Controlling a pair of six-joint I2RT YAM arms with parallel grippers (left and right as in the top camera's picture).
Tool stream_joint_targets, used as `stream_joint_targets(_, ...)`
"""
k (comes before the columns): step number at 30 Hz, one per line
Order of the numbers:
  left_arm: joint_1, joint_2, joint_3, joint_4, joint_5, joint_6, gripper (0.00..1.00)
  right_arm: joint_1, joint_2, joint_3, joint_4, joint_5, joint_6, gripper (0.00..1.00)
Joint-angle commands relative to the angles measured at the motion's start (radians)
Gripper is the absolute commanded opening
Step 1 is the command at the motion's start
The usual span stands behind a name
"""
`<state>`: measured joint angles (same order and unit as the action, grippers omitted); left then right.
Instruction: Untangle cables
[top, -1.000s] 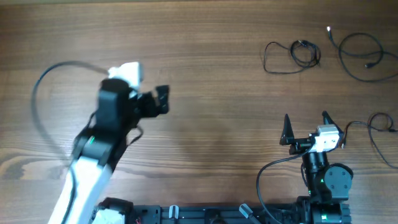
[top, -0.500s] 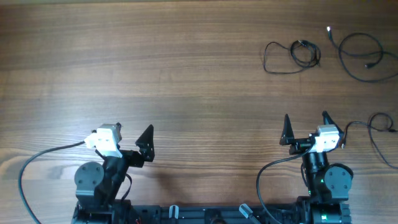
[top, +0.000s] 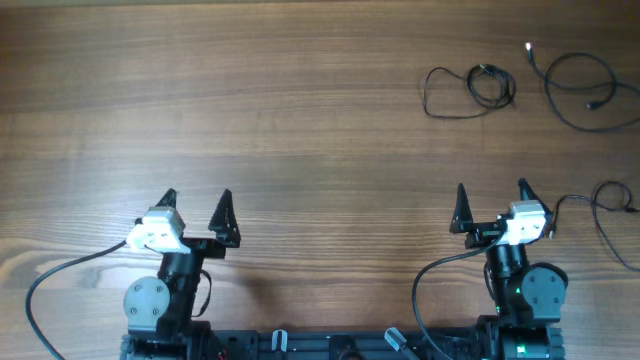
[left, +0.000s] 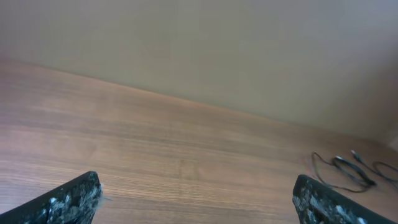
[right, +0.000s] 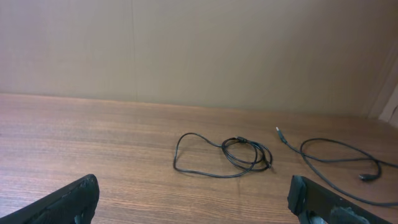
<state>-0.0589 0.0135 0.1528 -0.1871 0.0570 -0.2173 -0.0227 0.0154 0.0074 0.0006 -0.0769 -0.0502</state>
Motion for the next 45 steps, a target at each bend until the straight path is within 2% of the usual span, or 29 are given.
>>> stream_joint_targets(1, 0.000, -0.011, -0.026, 0.019, -0.043, 0.058, 1.00, -0.003, -0.012, -0.002, 0.001, 0.018, -0.002, 1.00)
stream_joint_targets(12, 0.011, -0.011, -0.147, 0.116, -0.085, 0.058, 1.00, -0.003, -0.012, -0.002, 0.001, 0.018, -0.002, 1.00)
stream_joint_targets(21, 0.011, -0.011, -0.147, 0.109, -0.035, 0.186, 1.00, -0.003, -0.012, -0.002, 0.001, 0.018, -0.001, 1.00)
stream_joint_targets(45, 0.011, -0.009, -0.147, 0.112, -0.036, 0.180, 1.00, -0.003, -0.012, -0.002, 0.001, 0.018, -0.002, 1.00)
